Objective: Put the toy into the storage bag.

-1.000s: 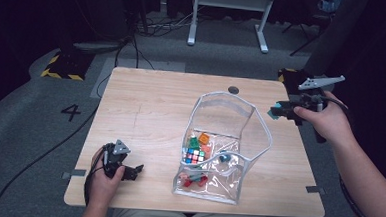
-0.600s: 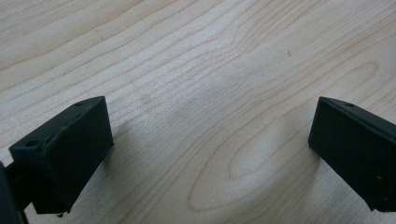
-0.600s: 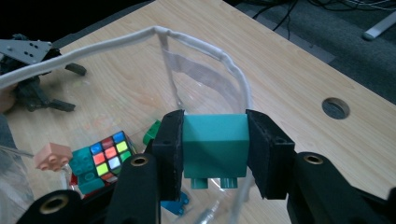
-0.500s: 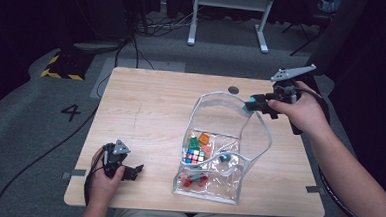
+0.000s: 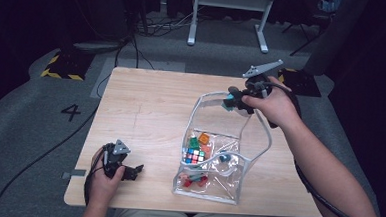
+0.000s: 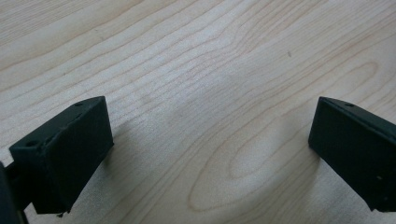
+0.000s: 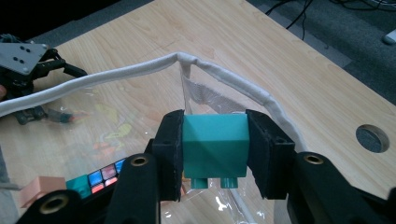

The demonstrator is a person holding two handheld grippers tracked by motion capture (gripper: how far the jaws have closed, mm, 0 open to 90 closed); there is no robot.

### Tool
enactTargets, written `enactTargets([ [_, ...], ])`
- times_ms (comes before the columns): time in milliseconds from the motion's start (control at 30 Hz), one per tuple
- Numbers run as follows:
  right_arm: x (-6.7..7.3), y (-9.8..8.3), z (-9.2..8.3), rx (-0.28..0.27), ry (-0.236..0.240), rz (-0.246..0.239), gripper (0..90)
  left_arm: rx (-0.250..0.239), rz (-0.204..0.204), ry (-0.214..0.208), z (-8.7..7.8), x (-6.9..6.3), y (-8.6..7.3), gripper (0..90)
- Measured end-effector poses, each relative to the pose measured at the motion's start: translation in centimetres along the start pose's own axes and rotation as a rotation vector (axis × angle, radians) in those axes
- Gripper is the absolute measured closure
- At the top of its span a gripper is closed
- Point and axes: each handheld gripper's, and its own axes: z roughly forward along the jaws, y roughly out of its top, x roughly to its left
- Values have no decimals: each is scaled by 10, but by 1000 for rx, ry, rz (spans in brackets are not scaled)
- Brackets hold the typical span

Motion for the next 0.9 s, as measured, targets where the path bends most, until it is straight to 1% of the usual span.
enactTargets([
  [33,-1,0,3,8,-4,-12,594,0,0,0,0,0,0,0],
  [100,-1,2,10,17,-10,-18,595,0,0,0,0,0,0,0],
  [367,-3,2,31,47,-30,-1,595,0,0,0,0,0,0,0],
  [433,-3,0,36,56,-35,-9,595,0,0,0,0,0,0,0],
  [500,-3,-1,41,72,-51,-10,595,0,0,0,0,0,0,0],
  [567,-2,-2,46,85,-60,-1,595,0,0,0,0,0,0,0],
  [633,-3,-5,50,95,-70,-4,595,0,0,0,0,0,0,0],
  [667,-2,-6,53,106,-76,7,594,0,0,0,0,0,0,0],
  [700,-3,-7,55,110,-82,-3,594,0,1,0,0,0,0,0],
  [733,-3,-8,57,117,-91,2,595,0,0,0,0,0,0,0],
  [833,-3,-11,63,142,-98,3,594,0,0,0,0,0,0,0],
  [900,-3,-13,67,155,-102,-6,595,0,0,0,0,0,0,0],
])
